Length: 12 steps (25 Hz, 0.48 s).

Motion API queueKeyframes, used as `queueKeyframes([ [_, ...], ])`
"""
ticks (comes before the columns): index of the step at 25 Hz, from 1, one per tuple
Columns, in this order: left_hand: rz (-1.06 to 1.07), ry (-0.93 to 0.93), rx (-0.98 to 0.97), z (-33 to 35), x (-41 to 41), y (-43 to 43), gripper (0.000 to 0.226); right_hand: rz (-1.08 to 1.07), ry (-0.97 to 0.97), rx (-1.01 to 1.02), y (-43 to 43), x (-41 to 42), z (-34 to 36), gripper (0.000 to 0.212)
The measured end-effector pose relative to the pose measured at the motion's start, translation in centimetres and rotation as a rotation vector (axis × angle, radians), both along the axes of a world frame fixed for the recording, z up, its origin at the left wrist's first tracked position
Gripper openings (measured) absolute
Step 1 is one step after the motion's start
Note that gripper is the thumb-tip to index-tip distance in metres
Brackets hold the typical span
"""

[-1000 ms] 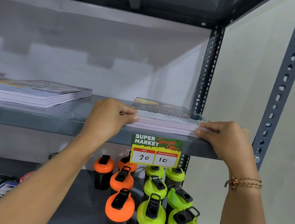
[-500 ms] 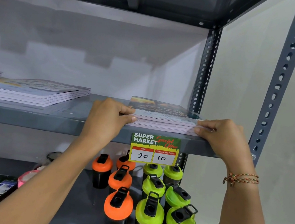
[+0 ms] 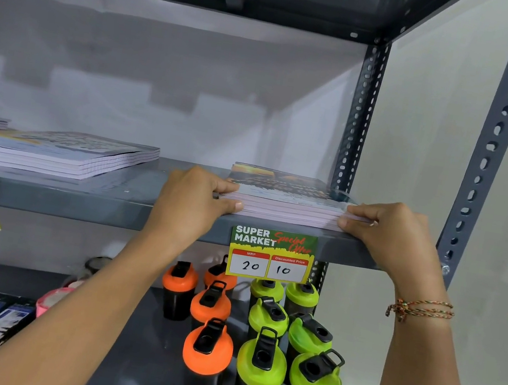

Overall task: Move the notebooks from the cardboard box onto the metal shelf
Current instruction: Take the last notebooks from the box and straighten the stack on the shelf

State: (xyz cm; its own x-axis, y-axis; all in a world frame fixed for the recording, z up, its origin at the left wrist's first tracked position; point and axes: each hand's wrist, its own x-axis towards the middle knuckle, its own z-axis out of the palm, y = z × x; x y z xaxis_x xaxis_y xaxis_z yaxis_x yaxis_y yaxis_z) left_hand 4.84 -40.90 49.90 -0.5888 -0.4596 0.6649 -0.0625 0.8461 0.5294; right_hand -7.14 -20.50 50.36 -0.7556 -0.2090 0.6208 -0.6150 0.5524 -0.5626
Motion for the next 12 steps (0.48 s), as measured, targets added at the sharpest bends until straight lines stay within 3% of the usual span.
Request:
queueKeyframes([
  [12, 0.02, 0.074, -0.014, -0.84, 0.22, 0.42, 0.036, -0.002, 0.069, -0.039, 0.46, 0.41, -0.64, 0.037],
])
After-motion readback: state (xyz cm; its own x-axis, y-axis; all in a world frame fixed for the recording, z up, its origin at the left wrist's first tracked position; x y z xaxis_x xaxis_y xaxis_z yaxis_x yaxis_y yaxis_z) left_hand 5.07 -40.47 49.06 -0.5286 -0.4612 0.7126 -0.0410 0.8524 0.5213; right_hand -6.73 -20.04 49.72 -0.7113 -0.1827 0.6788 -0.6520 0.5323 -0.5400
